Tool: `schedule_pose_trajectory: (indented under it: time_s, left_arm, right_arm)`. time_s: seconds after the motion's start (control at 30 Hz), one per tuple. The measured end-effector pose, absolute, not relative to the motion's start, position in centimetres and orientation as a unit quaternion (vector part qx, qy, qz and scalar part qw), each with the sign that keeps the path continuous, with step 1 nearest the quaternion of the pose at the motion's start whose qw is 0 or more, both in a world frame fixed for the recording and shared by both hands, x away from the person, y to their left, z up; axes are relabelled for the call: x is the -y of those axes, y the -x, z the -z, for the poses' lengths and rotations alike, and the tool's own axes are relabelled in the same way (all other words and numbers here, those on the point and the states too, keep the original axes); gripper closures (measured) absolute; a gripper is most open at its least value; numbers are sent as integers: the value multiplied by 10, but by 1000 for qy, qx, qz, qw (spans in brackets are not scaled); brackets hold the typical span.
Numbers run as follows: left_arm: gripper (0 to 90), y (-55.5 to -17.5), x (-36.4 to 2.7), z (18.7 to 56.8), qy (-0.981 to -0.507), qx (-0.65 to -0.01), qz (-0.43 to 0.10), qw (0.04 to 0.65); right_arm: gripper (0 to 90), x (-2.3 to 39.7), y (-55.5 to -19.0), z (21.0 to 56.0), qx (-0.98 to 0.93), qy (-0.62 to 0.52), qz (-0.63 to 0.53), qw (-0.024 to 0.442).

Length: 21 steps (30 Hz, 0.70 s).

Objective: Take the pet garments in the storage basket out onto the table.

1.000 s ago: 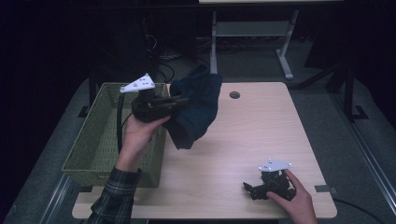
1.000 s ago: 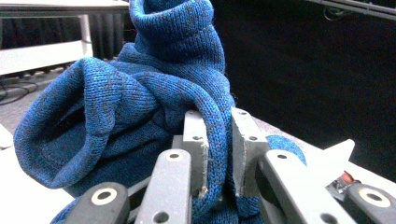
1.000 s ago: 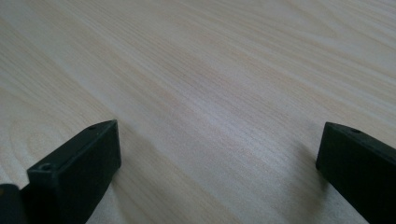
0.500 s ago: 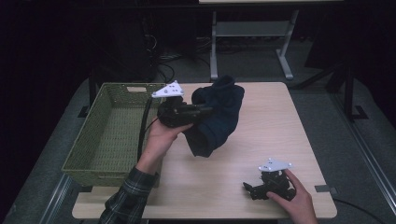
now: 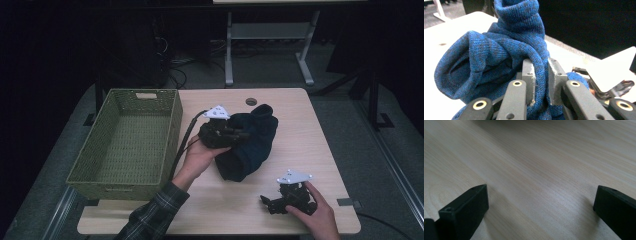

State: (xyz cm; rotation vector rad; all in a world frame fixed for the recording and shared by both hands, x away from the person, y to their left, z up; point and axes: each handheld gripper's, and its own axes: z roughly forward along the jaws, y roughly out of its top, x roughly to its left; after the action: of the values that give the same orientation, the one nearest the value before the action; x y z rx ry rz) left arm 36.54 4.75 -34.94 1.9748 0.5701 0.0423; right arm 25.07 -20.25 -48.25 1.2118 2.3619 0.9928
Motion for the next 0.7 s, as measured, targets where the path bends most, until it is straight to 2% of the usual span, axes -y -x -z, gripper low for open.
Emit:
schedule_pose_trajectory:
  time_s: [0.7]
  left_arm:
    - [768,-385,13,444,-868,-250,8,430]
  right_arm:
    - [0,203,-250,482,-824,-422,-345,153]
